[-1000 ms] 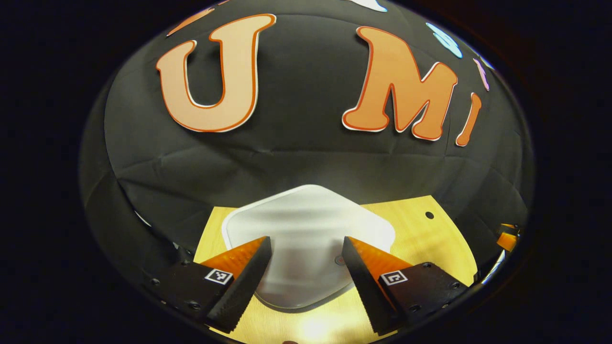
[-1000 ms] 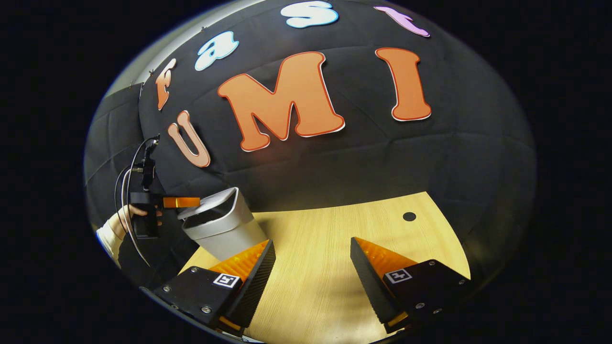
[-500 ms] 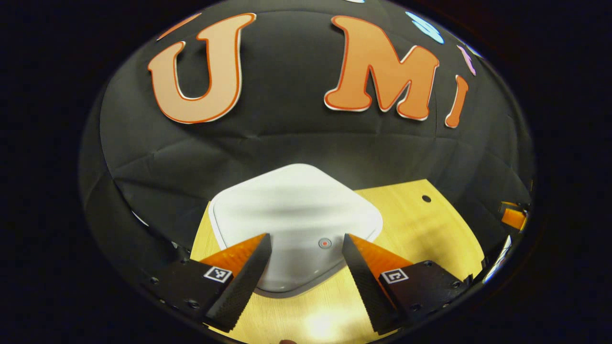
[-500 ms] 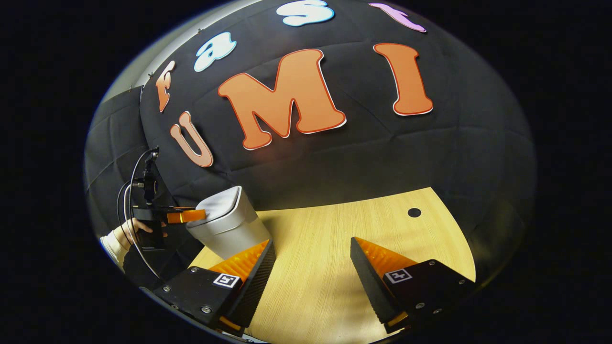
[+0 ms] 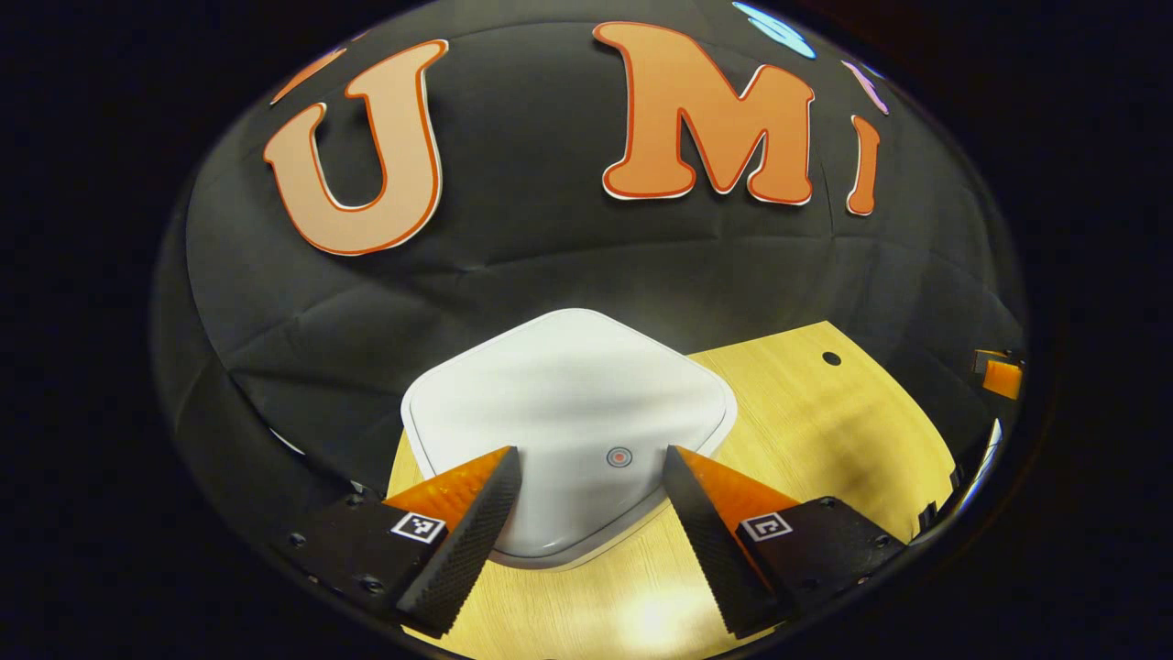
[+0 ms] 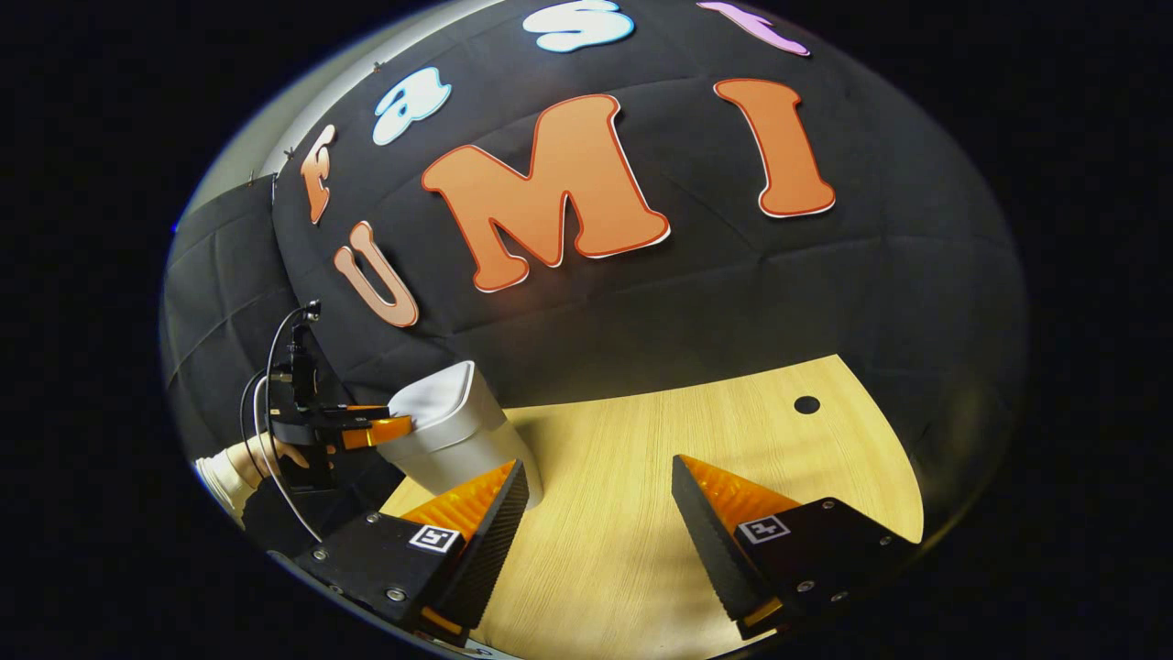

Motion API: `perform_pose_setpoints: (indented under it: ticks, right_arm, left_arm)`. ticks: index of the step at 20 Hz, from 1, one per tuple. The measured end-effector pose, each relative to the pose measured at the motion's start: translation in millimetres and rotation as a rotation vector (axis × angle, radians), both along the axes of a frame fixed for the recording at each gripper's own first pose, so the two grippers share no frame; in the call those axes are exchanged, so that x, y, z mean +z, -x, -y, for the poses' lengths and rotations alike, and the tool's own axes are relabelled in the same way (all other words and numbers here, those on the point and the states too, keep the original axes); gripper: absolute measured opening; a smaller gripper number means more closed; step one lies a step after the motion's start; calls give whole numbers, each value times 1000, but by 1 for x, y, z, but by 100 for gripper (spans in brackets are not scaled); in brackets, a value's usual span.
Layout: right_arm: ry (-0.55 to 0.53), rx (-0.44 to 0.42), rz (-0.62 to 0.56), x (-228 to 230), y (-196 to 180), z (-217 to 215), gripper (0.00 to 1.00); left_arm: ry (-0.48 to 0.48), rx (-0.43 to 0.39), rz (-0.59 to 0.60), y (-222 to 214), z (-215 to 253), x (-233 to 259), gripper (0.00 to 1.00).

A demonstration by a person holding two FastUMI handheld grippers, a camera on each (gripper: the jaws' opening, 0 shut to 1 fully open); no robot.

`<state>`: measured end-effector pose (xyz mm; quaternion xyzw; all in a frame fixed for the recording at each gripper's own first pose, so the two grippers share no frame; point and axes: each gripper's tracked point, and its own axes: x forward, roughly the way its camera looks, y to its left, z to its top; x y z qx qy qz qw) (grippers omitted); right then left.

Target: Press the lid of the desktop garbage bin to open it, pick up the crumpled paper on the desktop and throw it into the bin, then pick up the pop can on the desktop and drop it into the bin, and finally close the garbage bin lid.

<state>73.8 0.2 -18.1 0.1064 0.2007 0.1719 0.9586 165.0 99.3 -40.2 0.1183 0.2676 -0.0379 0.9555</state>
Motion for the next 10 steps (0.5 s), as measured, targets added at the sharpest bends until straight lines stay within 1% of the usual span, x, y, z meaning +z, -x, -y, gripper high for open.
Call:
perform_pose_setpoints:
  ticks: [5,8,9,10]
  right_arm:
    - [-2,-9,-5,1,-2,4,94]
    - [-3,-16,-8,0,-2,6,94]
    - [-1,-13,-8,1,-2,5,94]
    - [-1,-11,-10,0,-1,3,94]
  left_arm:
    - [4,-3,27,-2,1,4,100]
    - [27,13,-2,0,-1,3,100]
    - [20,13,-11,0,-1,3,100]
    - [-7,-2,-29,-2,-1,0,100]
